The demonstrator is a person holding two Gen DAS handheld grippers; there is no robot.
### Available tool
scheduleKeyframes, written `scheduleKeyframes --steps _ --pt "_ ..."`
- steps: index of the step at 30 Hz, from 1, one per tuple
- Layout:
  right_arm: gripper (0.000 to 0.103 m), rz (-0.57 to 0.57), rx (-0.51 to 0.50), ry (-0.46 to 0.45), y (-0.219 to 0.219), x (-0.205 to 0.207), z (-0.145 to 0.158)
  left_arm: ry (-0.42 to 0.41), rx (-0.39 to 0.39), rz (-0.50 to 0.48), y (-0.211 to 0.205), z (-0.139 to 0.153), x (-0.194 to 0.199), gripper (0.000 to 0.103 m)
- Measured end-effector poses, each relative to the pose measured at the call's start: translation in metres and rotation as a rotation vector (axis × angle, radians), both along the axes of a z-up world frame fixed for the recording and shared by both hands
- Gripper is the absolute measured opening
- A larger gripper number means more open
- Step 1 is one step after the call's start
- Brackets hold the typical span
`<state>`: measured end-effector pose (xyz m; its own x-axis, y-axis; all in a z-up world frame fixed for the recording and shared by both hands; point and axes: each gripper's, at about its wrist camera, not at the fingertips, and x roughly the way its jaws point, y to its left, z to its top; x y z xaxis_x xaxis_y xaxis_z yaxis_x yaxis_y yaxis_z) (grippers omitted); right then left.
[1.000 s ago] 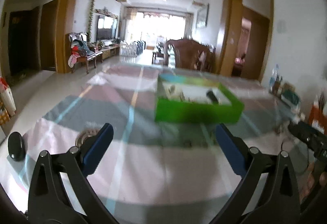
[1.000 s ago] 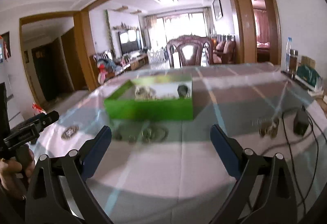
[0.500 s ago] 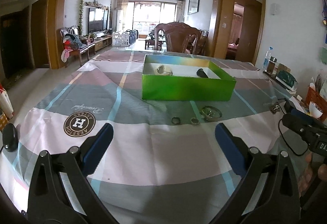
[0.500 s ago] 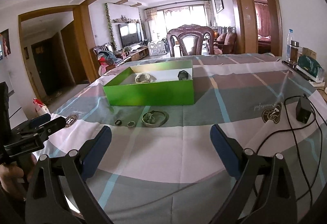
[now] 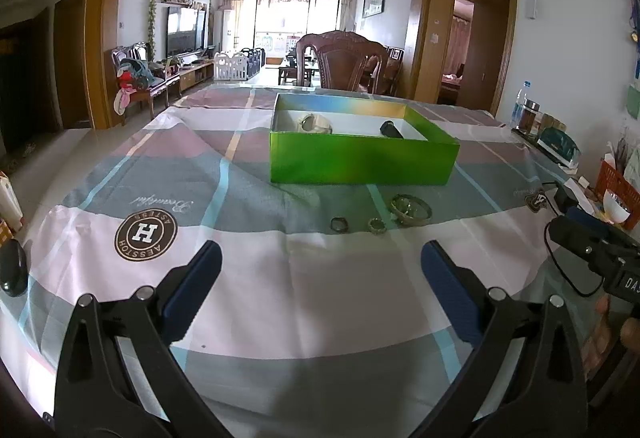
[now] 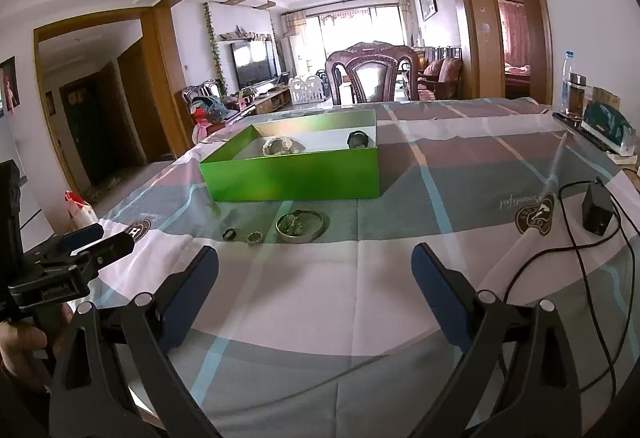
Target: Organize jewelry
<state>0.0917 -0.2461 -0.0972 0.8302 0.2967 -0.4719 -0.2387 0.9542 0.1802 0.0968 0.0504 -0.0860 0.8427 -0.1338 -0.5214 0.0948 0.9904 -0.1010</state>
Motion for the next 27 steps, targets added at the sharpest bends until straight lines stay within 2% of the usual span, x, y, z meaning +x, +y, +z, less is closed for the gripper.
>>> scheduleKeyframes --steps 12,14,15,16,17,21,22,27 --pt "0.095 -0.006 -0.03 0.048 0.004 0.024 -0.008 0.033 0.014 -0.007 -0.004 -0.007 0.014 0.099" --pt "0.091 -0.011 -0.05 0.053 0.006 0.034 -0.007 0.039 0.017 -0.007 -0.004 -0.006 0.019 0.099" --pt "0.084 -0.013 -0.065 0.055 0.008 0.04 -0.006 0.044 0.017 -0.01 -0.005 -0.006 0.025 0.098" --pt "0.076 -0.015 -0.081 0.058 0.011 0.049 -0.006 0.05 0.015 -0.014 -0.006 -0.006 0.029 0.096" --pt "0.073 -0.012 -0.089 0.067 0.013 0.056 -0.007 0.06 0.013 -0.022 -0.006 -0.006 0.035 0.093" --pt "0.056 0.013 -0.103 0.115 0.021 0.085 -0.014 0.133 0.039 -0.066 -0.013 -0.012 0.064 0.062" --pt "0.054 0.019 -0.102 0.127 0.023 0.092 -0.017 0.148 0.05 -0.079 -0.016 -0.014 0.071 0.056" --pt "0.054 0.026 -0.106 0.176 0.026 0.112 -0.03 0.203 0.084 -0.132 -0.024 -0.027 0.099 0.045"
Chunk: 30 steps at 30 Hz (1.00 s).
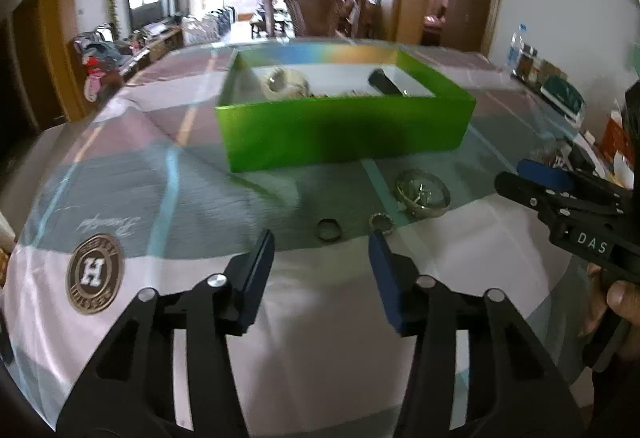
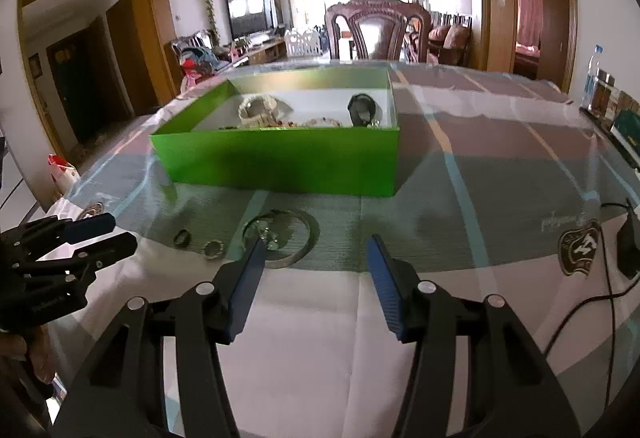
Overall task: Organize jewelry
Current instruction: 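Grasp the small black ring with the left tool while the right tool grasps the clear glass bangle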
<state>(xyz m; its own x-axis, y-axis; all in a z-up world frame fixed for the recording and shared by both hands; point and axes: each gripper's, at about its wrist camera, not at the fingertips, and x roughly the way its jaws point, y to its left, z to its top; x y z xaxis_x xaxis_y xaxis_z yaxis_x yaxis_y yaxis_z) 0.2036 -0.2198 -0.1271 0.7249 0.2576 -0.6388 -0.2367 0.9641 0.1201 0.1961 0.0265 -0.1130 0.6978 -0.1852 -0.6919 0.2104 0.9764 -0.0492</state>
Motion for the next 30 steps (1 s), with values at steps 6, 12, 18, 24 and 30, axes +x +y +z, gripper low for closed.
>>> scheduleKeyframes --steps 6,12,18,24,30 --pt "0.052 -0.001 -0.021 0.047 0.003 0.019 -0.012 0.053 0.027 -0.029 -0.011 -0.015 0.026 0.045" --pt "0.035 0.019 -0.025 0.106 0.007 0.038 -0.023 0.118 0.027 -0.05 -0.02 -0.028 0.045 0.036" --pt "0.03 0.041 -0.041 0.143 0.017 0.053 -0.029 0.146 0.021 -0.045 -0.019 -0.034 0.058 0.034" --pt "0.024 0.057 -0.06 0.178 0.025 0.061 -0.033 0.137 0.027 -0.046 -0.019 -0.034 0.063 0.034" --pt "0.008 0.061 -0.076 0.177 0.025 0.062 -0.032 0.123 0.033 -0.042 -0.019 -0.035 0.062 0.02"
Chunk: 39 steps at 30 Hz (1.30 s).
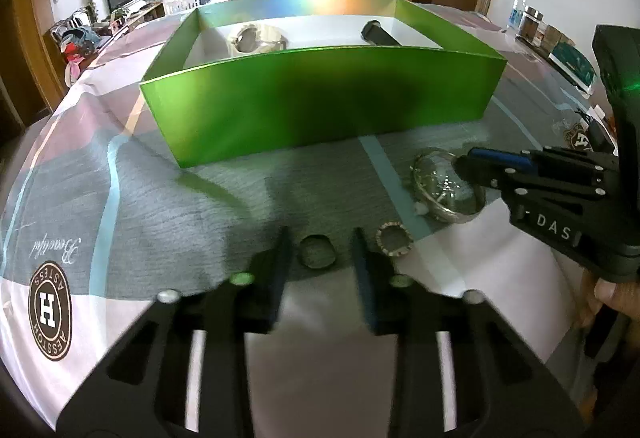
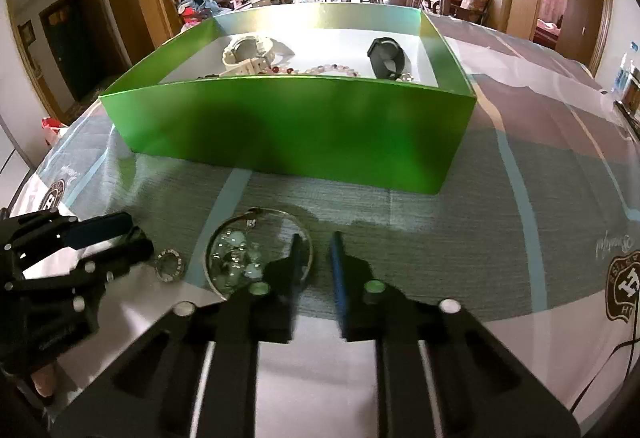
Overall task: Organize jewelry
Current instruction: 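Grasp the small black ring with the left tool while the right tool grasps the clear glass bangle, then lift the ring and the bangle off the table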
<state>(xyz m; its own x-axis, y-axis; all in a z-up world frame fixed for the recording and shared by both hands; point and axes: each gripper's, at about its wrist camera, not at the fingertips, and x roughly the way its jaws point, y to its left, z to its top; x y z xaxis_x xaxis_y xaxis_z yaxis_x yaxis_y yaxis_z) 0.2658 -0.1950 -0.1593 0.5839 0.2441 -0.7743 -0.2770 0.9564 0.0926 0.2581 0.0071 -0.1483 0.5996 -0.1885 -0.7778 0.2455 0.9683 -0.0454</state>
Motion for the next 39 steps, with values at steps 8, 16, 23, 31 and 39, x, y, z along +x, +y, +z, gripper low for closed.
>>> scheduleKeyframes --steps 8,16,23,31,39 --pt "0.004 -0.012 0.049 -0.024 -0.006 -0.002 0.005 -0.009 -0.046 0.029 0.014 0.003 -0.004 0.02" --pt "0.004 0.008 0.107 -0.152 -0.009 -0.031 0.036 -0.134 -0.117 0.067 0.031 0.043 -0.041 0.02" --pt "0.004 -0.012 0.121 -0.267 -0.018 -0.089 0.073 -0.228 -0.16 0.118 0.046 0.071 -0.09 0.02" --pt "0.004 -0.024 0.12 -0.324 -0.029 -0.134 0.09 -0.267 -0.167 0.127 0.05 0.084 -0.129 0.02" --pt "0.004 -0.018 0.128 -0.326 -0.029 -0.146 0.088 -0.272 -0.163 0.128 0.048 0.087 -0.143 0.02"
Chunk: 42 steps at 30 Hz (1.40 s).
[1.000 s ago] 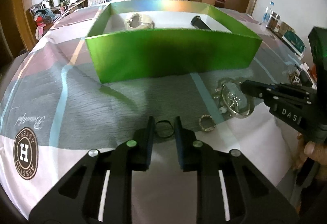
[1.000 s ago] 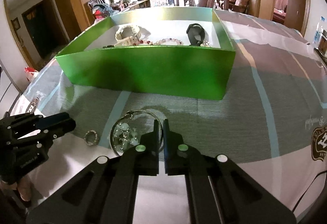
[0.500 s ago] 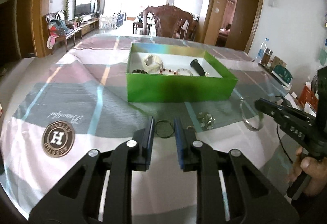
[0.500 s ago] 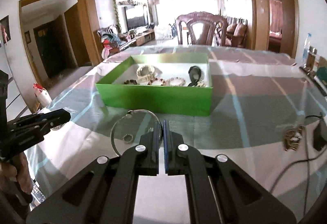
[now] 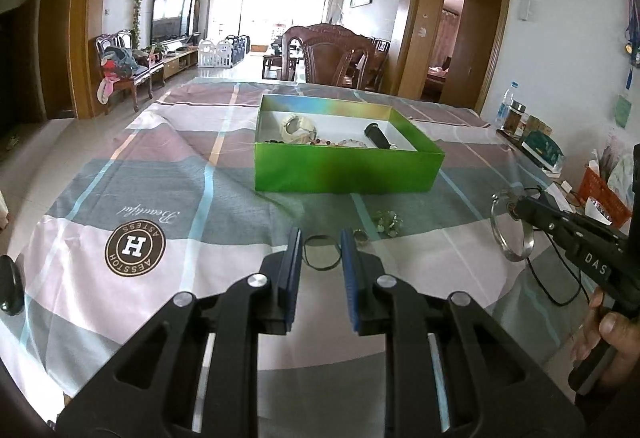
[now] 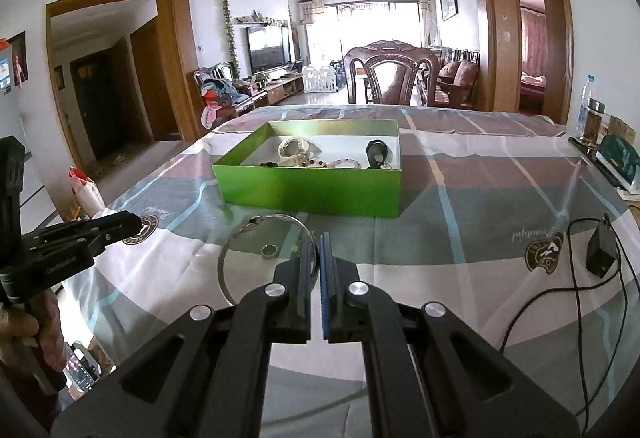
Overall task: Organize jewelry
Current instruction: 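Lift the ring and the bangle off the table, then carry the ring and bangle over the green box and open both tools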
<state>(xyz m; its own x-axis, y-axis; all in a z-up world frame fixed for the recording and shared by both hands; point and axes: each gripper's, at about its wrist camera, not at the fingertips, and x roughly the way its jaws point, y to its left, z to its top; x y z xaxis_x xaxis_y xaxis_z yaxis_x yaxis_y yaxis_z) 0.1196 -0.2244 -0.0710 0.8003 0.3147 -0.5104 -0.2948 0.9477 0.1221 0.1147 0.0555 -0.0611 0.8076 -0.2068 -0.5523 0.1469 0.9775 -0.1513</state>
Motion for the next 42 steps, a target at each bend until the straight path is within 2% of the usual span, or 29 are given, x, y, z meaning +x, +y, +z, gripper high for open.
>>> scheduleKeyframes --steps 18,35,42 --pt "0.004 0.002 0.002 0.004 0.001 -0.008 0.0 0.007 0.013 -0.007 0.001 0.001 -0.002 0.02" --pt "0.004 0.008 0.005 0.033 -0.001 0.009 -0.011 0.025 0.012 -0.012 -0.001 -0.007 0.004 0.02" --pt "0.004 0.013 0.002 0.018 -0.002 0.019 -0.006 0.021 0.012 -0.019 -0.001 -0.004 0.018 0.02"
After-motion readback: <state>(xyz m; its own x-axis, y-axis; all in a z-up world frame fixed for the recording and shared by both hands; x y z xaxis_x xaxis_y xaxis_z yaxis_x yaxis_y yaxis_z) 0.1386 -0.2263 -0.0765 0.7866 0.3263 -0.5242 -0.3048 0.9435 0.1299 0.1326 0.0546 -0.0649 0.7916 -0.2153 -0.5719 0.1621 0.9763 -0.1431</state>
